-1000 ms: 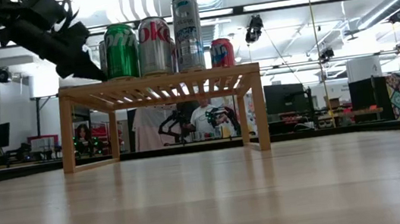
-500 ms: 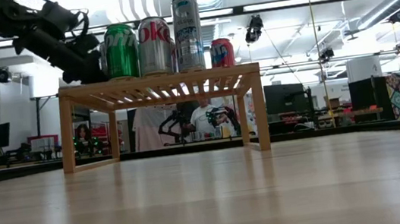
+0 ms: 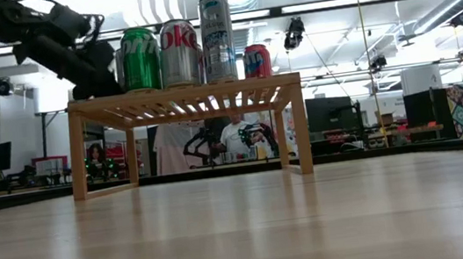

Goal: Place canned beverage on shelf
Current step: Put the yellow soda can on the shelf

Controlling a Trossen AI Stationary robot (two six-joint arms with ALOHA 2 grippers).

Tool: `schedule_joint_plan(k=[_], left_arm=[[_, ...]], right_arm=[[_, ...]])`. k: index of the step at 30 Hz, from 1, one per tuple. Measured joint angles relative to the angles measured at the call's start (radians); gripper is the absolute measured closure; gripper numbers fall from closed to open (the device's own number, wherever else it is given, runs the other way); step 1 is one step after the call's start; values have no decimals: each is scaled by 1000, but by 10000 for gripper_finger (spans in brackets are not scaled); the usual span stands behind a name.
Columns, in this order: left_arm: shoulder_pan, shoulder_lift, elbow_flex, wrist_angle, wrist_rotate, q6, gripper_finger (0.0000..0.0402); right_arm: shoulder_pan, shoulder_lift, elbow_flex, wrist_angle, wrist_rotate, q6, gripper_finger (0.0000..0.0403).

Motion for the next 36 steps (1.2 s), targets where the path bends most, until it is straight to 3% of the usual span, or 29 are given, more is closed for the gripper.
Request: schedule_joint_plan(k=[5,13,17,21,26,36], left_arm=[[-2,-106,1,-41,183,-103,401],[-63,-356,1,-83,210,-251,401],[-144,-467,1,-59,210,-312,401],[-251,-549,1,-34,160,-339,401],[-359,-593,0,-35,2,-329,401],[-379,-532,2,21,-26,-247,401]], right_arm=[[15,0,0,0,-5,-19,71],[57,-9,0,-8,-9,-44,71],[62,-35,0,-60,-125,33,71],[61,-56,0,-115,-242,109,71],[68,-80,0,-169,-253,156,71],[81,-123,0,-240,-269,215,71]])
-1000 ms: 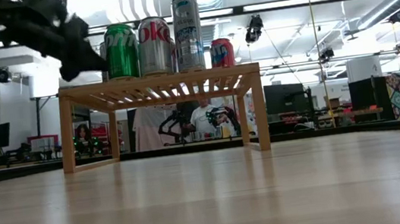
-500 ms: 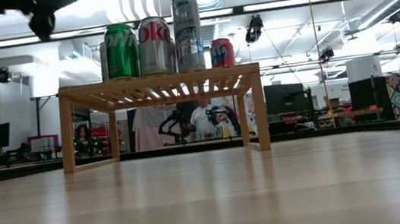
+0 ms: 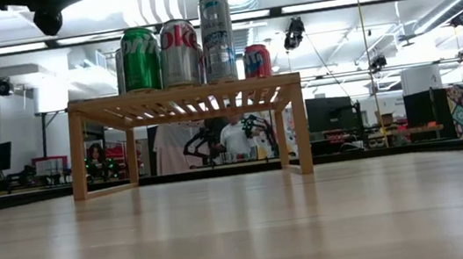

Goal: Place canned beverage on shelf
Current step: Put the yellow soda can on the shelf

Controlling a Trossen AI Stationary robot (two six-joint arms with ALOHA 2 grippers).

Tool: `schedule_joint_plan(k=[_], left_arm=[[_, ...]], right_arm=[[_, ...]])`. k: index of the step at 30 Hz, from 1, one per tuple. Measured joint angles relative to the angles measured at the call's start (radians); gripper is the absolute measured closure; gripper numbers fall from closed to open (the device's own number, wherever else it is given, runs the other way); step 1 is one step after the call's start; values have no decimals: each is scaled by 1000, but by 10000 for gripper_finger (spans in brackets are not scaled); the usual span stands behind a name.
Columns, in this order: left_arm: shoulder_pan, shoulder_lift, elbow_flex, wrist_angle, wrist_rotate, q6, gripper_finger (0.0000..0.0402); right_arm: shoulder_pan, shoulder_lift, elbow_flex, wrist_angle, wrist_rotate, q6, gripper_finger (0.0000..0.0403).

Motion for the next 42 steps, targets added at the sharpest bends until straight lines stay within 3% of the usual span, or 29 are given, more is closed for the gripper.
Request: schedule_joint_plan(k=[4,8,11,17,23,25,28,33,38,42], left_arm=[[0,37,3,33,-3,42,401],[1,70,5,91,-94,71,393],[4,104,52,68,-164,152,365],[10,223,205,-38,-248,282,260],[22,364,330,-107,-464,442,136],[38,401,347,-110,-481,492,104],[74,436,365,-112,-470,526,75],[168,473,385,-111,-395,535,71],[332,500,396,-107,-118,499,80],[438,523,396,-80,0,466,83]], right_arm=[[2,-19,0,-48,-12,38,71],[2,-34,0,-97,-47,77,71],[2,-38,0,-116,-52,94,71],[2,-38,0,-136,-52,82,71],[2,-37,0,-149,-52,69,71],[2,-37,0,-157,-52,68,71],[2,-37,0,-161,-52,66,71],[2,-37,0,-162,-52,66,71],[1,-36,0,-179,-49,65,71],[1,-36,0,-180,-44,63,71]])
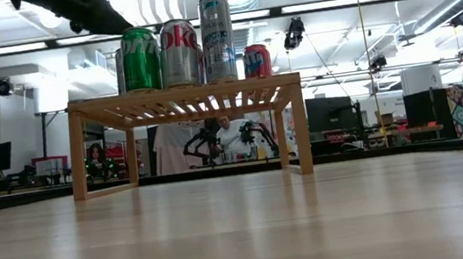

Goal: Place canned beverage on shelf
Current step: Put the yellow soda can on the shelf

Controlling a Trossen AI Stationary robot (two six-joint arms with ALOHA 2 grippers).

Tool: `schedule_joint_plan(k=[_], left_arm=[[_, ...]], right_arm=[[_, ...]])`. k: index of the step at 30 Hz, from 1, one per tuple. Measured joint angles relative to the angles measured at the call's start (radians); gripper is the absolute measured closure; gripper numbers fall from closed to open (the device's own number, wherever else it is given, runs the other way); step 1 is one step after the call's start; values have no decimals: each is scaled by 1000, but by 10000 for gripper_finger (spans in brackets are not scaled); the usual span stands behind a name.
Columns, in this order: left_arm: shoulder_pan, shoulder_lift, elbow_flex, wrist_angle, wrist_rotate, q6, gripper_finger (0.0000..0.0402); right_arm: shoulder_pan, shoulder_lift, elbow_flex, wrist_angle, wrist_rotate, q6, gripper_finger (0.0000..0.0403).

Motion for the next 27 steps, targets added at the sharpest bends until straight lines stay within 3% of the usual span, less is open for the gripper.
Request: schedule_joint_plan(k=[5,15,27], left_arm=[[85,44,0,38,141,-10,84],[109,100,0,39,193,4,84],[133,106,0,24,186,2,84]], right_arm=[[0,0,0,0,0,-7,71],[0,1,0,0,1,-7,71],[0,1,0,0,1,-8,71]])
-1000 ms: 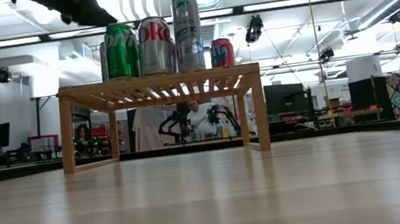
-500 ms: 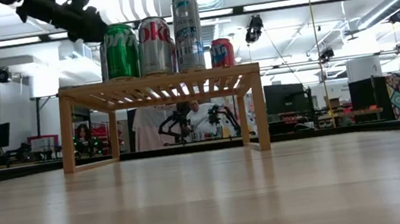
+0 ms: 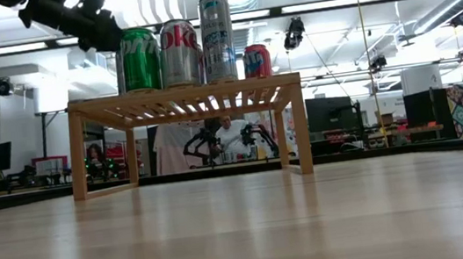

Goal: Place canned beverage on shelf
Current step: Put the yellow soda can on the shelf

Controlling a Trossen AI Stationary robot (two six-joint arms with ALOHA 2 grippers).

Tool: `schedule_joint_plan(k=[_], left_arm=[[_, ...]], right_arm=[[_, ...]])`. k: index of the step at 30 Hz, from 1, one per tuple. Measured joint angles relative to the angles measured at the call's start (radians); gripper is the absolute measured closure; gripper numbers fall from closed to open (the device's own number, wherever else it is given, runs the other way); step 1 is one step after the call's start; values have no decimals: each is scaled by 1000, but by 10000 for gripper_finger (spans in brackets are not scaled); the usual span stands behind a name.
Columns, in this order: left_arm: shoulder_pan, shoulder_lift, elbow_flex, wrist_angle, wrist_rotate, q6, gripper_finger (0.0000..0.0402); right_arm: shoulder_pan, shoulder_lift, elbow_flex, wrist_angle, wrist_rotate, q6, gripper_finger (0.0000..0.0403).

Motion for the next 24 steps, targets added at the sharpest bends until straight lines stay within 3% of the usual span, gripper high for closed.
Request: schedule_joint_plan(k=[17,24], left_arm=[[0,34,0,-58,7,2,85],[0,19,0,-80,7,2,132]], right_arm=[[0,0,0,0,0,0,71],[0,0,0,0,0,0,71]])
